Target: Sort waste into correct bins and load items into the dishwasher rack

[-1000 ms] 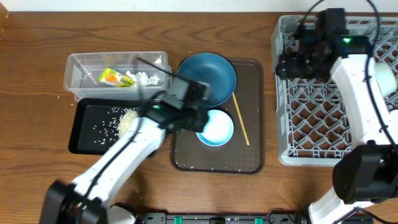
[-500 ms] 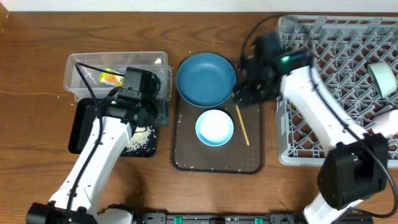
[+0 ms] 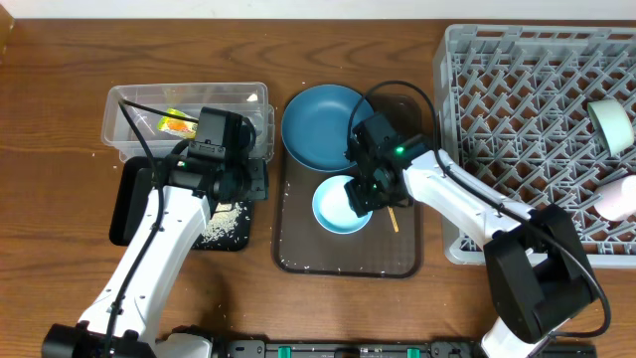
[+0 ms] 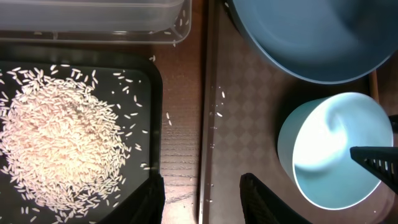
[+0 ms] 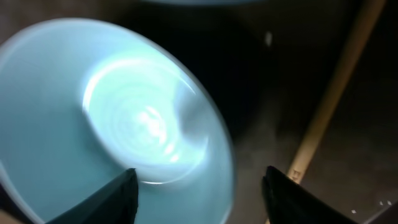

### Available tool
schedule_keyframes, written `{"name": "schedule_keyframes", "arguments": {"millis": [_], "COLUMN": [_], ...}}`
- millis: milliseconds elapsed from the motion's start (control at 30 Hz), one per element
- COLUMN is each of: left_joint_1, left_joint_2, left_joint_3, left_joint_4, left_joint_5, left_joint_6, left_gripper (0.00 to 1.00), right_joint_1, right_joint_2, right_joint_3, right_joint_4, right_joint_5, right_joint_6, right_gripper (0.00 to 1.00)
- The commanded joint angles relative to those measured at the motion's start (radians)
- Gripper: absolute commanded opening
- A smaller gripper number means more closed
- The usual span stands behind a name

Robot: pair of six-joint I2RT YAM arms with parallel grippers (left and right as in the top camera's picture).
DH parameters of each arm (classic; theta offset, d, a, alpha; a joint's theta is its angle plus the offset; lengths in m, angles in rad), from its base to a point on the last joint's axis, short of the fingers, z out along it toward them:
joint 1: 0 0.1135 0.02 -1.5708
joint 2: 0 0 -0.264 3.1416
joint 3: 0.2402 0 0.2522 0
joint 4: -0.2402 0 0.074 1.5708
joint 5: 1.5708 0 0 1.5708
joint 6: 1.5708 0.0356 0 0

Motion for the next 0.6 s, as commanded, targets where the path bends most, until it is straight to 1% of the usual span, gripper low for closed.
{"name": "schedule_keyframes", "arguments": {"millis": [0,67,167,267,333,400,567], "left_joint_1": [0.004,0.004,0.004,0.004,0.004,0.004,0.004], "left_joint_2": [-0.008,-0.008,-0.008,-0.008,-0.008,-0.008,-0.008], "left_joint_3": [0.016,0.016,0.016,0.016,0.016,0.016,0.016], "left_joint_4": [-0.006,-0.008,-0.008,-0.009,-0.009,-0.012,-0.013], "left_joint_5": [-0.009,-0.010,-0.010,-0.009,-0.009,-0.009,-0.009], "left_joint_6": [0.005,0.005,0.005,0.005,0.005,0.005,0.005], "left_gripper": [0.42,0.42,0.42,0.43,0.43,0.43,0.44], "right_joint_1": [0.000,0.001,0.002,-0.002,-0.010,-0.015,-0.032], "right_joint_2": [0.004,0.004,0.004,0.004,0.004,0.003,-0.024], "right_joint_3": [-0.016,-0.018,-0.018,-0.018,-0.016,-0.011,0.015], "right_joint_4": [0.017,0.026,0.037,0.039,0.039,0.034,0.010], "right_joint_5": [0.056,0.057,0.057,0.057,0.057,0.058,0.058], "right_joint_6": [0.068,0.068,0.068,0.071,0.071,0.071,0.060], "right_gripper": [0.50,0.37,0.28,0.11,0.04,0.01,0.01]}}
